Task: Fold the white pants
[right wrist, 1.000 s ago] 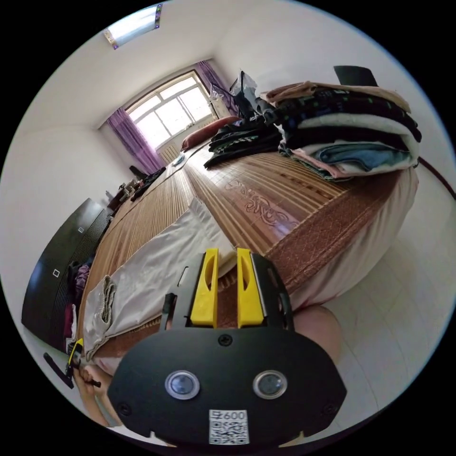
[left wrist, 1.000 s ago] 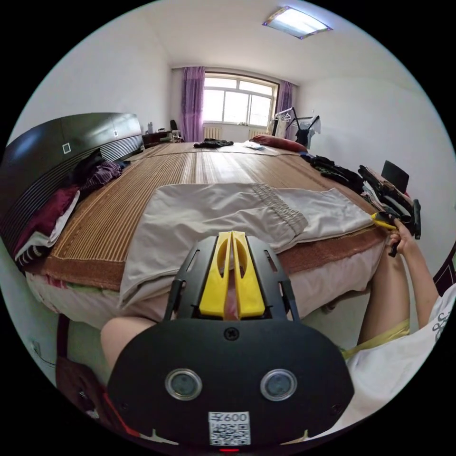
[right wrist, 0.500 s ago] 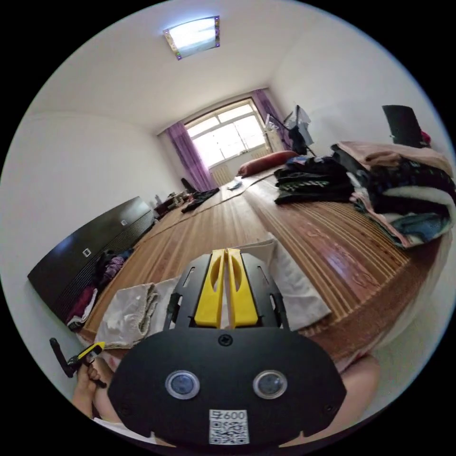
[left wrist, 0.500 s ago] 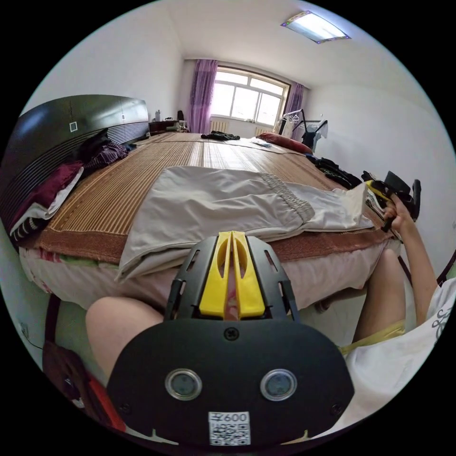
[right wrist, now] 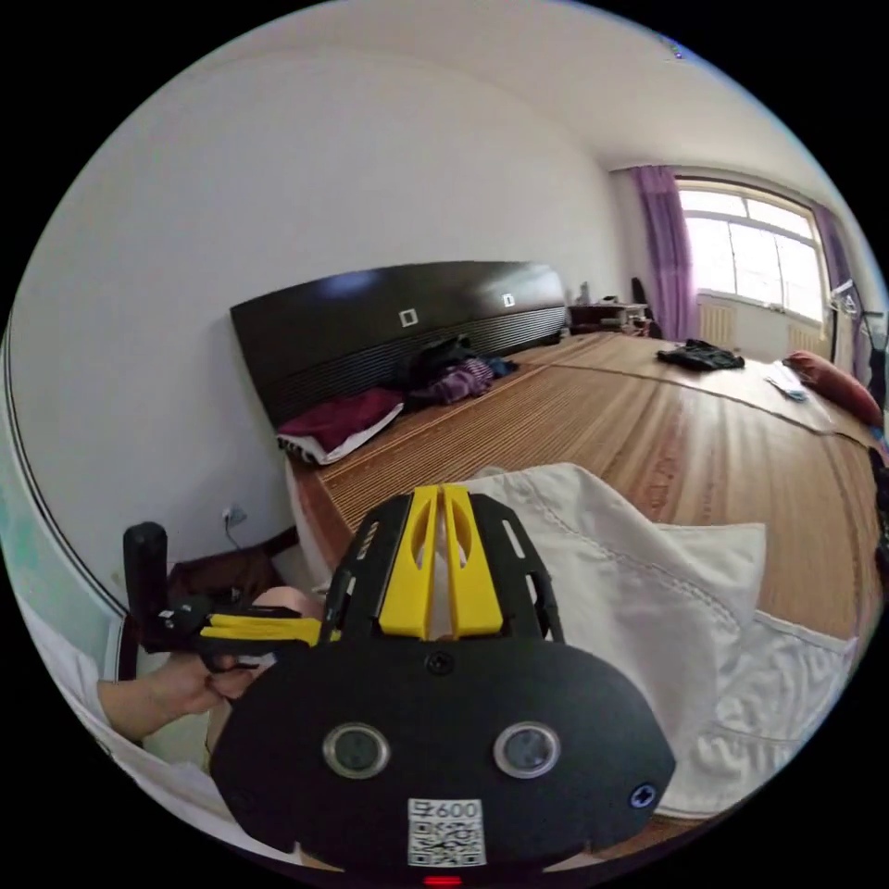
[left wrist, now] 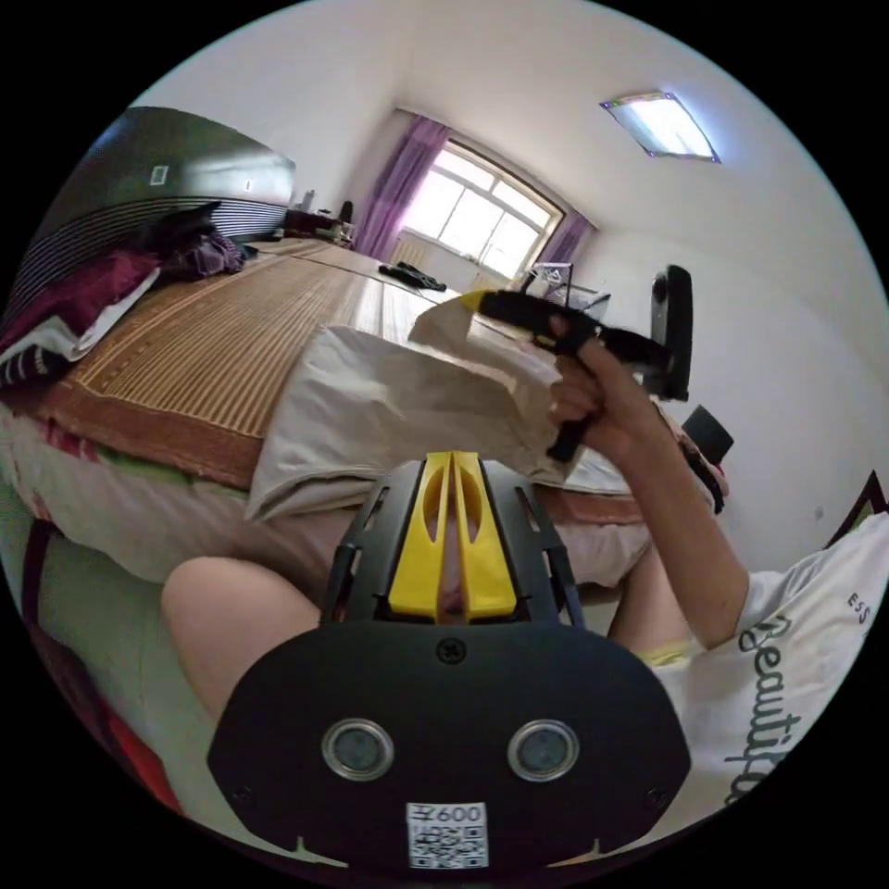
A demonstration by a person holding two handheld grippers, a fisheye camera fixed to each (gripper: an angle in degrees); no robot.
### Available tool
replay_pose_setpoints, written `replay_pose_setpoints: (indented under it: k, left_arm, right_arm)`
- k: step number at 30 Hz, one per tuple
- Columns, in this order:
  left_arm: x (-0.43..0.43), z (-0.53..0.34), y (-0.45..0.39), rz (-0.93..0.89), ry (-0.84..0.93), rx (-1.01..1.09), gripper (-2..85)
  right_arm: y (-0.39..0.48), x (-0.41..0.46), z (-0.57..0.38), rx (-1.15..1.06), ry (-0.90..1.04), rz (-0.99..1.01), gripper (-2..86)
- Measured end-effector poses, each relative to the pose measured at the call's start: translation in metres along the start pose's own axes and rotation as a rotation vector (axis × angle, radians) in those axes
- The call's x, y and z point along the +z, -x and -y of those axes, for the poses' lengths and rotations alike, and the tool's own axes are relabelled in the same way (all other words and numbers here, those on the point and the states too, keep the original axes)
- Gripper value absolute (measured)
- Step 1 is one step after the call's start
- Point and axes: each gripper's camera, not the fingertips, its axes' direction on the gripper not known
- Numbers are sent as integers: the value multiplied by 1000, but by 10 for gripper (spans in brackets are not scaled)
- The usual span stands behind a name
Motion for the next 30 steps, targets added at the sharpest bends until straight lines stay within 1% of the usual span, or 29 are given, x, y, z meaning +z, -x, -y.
replay_pose_setpoints:
  k: [2, 5, 9, 13, 17, 22, 25, 27, 30]
  left_arm:
    - [-29, 1, 8, 4, -37, -83, 2]
    - [-58, -6, 18, -9, -66, -171, 3]
    - [-83, -17, 17, 4, -76, -226, 3]
    - [-99, -25, 5, 17, -120, -261, 3]
    - [-91, -27, -17, 22, -129, -283, 3]
    - [-64, -31, -66, 61, -67, -223, 4]
    - [-57, -27, -94, 97, -80, -197, 3]
    - [-54, -25, -109, 81, -113, -180, 2]
    - [-45, -22, -135, 69, -136, -163, 1]
  right_arm:
    - [31, 47, -27, -25, 41, 47, -9]
    - [52, 92, -61, -42, 79, 44, -9]
    - [58, 123, -85, -53, 121, 60, -9]
    - [61, 137, -105, -146, 154, 102, -9]
    - [60, 150, -125, -300, 210, 186, -9]
    - [40, 169, -131, -221, 193, 234, -8]
    - [34, 181, -134, -214, 179, 286, -9]
    - [35, 181, -135, -250, 167, 271, -9]
    - [27, 155, -135, -225, 102, 166, -8]
